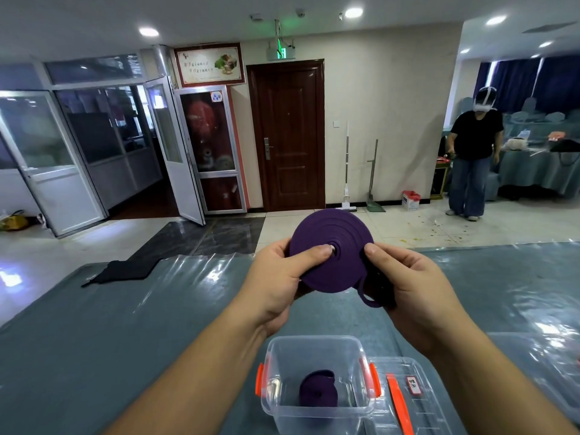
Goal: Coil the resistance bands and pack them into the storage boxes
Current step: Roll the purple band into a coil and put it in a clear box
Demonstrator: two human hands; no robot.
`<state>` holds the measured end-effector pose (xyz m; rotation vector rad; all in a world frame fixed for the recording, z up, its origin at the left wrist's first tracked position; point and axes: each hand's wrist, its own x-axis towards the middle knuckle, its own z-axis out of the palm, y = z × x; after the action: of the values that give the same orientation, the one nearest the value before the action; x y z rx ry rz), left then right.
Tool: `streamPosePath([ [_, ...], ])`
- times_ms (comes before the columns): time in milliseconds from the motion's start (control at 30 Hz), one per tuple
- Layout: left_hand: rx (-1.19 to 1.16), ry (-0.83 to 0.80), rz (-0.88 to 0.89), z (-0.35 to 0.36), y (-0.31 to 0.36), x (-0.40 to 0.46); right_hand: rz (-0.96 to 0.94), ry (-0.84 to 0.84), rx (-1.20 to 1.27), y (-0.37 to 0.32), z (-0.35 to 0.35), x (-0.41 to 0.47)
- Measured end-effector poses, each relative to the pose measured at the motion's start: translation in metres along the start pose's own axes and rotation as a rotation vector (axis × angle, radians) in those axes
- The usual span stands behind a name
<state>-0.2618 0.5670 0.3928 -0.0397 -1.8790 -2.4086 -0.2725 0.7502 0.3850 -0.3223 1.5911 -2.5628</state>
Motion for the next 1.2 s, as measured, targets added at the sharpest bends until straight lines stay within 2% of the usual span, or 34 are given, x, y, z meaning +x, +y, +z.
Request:
streamPosePath([
  [67, -0.019, 0.009, -0.013, 0.001, -0.006, -0.002, 0.001, 0.004, -0.017, 0.002, -0.002, -0.001],
  [267, 0.08, -0.098, -0.062, -0.009, 0.0, 0.002, 0.028, -0.06, -0.094, -0.002, -0.011, 0.001],
  [467, -0.087, 0.006, -0.027, 0.004, -0.013, 0.005, -0.01, 0.051, 0.06, 0.009, -0.003, 0.004],
  [667, 0.116, -0.064, -0.119, -0.006, -0.007, 0.008, 0.033, 0.026, -0.041, 0.006, -0.013, 0.003],
  [967, -0.056, 0.057, -0.039, 0.009, -0.014, 0.01, -0.137, 0.216, 0.078, 0.02, -0.003, 0.005],
  [1100, -0.128, 0.126, -0.025, 0.015, -0.02, 0.01, -0.144, 0.2, 0.111, 0.03, 0.003, 0.003],
  [1200, -0.087, 0.086, -0.079, 0.011, -0.021, 0.011, -0.139, 0.189, 0.08, 0.029, -0.002, 0.003],
])
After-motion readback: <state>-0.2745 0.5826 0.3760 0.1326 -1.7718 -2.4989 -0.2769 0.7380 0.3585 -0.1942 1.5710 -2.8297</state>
